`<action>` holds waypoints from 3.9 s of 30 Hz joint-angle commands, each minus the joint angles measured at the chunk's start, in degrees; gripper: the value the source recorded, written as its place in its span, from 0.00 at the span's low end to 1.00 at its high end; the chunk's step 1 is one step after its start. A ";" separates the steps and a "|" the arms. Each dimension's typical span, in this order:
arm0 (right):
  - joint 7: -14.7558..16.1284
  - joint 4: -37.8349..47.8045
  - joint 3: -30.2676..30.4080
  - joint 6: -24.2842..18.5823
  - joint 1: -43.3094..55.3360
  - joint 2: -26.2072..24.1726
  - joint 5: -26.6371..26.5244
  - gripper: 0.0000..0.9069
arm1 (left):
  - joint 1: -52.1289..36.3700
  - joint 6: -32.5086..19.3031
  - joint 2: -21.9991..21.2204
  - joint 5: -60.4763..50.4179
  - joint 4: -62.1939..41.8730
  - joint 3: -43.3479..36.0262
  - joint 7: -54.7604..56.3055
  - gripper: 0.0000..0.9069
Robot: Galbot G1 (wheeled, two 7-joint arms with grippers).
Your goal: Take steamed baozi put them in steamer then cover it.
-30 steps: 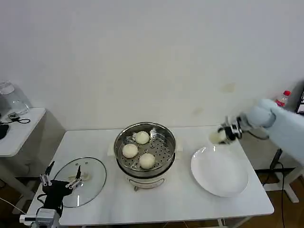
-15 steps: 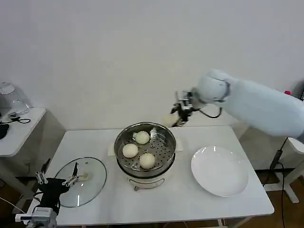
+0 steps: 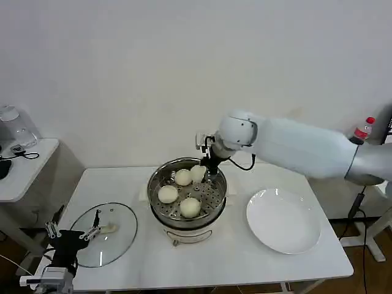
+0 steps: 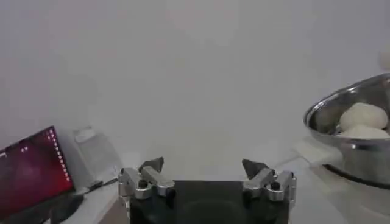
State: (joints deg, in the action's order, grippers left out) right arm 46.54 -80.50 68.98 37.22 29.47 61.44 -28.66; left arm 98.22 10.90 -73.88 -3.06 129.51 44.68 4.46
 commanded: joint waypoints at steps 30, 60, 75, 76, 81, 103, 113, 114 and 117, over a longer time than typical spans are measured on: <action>0.32 2.45 -2.36 0.62 -6.11 0.27 4.46 1.00 | 0.09 -0.02 -0.06 0.14 -0.25 0.58 -0.04 1.00; -40.52 -28.23 -95.10 -33.24 -95.01 -6.40 22.14 1.00 | -0.90 -1.74 -0.08 -3.37 -6.51 -0.82 3.37 1.00; -33.25 -32.18 -120.28 -42.93 -117.81 16.92 20.27 1.00 | -0.38 -6.09 6.14 -40.93 -16.97 0.16 1.01 1.00; -33.31 -32.55 -120.52 -42.63 -118.64 16.92 19.60 1.00 | -0.52 -6.42 6.91 -44.29 -17.66 0.10 0.56 1.00; -33.46 -34.16 -122.28 -42.71 -122.39 17.70 19.47 1.00 | -4.45 -7.99 10.03 -56.82 -25.15 -2.43 -0.20 1.00; -33.13 -39.76 -123.70 -42.02 -127.08 22.03 20.05 1.00 | -11.48 -8.87 12.20 -63.69 -33.70 -9.13 -0.57 1.00; -32.83 -39.08 -122.79 -43.00 -127.96 23.35 21.92 1.00 | -17.80 -8.55 12.80 -62.11 -37.48 -10.30 -1.54 1.00; -32.79 -39.04 -122.75 -43.07 -128.07 23.44 21.98 1.00 | -18.09 -8.47 12.80 -61.71 -37.31 -10.34 -1.67 1.00; -32.77 -38.58 -122.31 -43.49 -128.36 23.85 22.54 1.00 | -18.76 -8.26 12.90 -61.53 -36.99 -10.54 -1.96 1.00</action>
State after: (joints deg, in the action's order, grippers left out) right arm 13.74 -119.08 -53.31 -5.59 -97.49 84.05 -7.31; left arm 83.67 2.51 -61.42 -63.84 94.61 34.89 2.99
